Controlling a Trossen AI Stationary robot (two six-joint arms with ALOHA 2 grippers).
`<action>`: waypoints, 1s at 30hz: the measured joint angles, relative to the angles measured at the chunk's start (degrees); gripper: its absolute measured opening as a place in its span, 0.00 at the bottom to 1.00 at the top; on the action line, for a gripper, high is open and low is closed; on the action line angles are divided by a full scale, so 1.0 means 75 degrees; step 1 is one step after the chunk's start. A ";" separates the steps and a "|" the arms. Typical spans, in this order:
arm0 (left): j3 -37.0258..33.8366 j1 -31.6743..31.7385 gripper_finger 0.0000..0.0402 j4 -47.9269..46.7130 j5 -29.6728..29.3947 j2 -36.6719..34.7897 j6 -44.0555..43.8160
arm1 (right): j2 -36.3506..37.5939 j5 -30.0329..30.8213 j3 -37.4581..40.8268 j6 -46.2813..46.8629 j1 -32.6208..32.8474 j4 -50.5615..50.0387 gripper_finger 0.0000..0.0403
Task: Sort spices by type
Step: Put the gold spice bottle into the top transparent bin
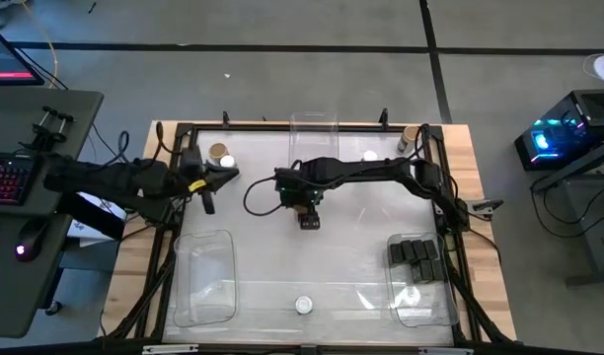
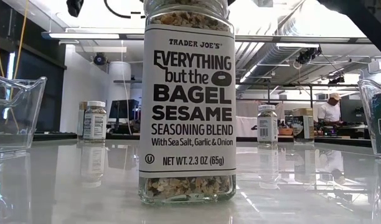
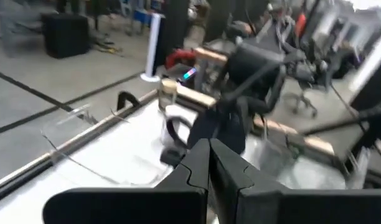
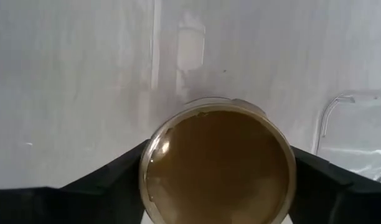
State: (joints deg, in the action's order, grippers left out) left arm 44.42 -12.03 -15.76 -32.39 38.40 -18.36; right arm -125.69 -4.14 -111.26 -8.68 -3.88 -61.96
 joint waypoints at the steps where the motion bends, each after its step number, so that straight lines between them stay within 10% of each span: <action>1: 0.0000 0.0000 0.00 0.0216 -0.0130 0.0079 -0.0004 | 0.0000 0.0004 0.0000 -0.0028 -0.0003 0.0022 0.69; 14: 0.0000 0.0353 0.00 0.1151 -0.0592 0.0520 0.1885 | 0.1019 -0.0046 -0.0650 -0.0114 -0.0463 -0.0463 0.67; 20: 0.0000 0.1325 0.00 0.1307 -0.0486 0.0469 0.2151 | 0.1463 0.1734 -0.2035 0.0860 -0.1256 -0.1148 0.67; 30: 0.0000 0.3028 0.00 0.1845 0.2568 0.1202 0.0931 | 0.1367 0.1670 -0.1189 0.2184 -0.3545 -0.1170 0.67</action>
State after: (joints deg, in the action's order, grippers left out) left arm 44.42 10.68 -1.92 -13.14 47.41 -11.38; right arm -115.43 8.39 -120.18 7.69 -30.46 -70.74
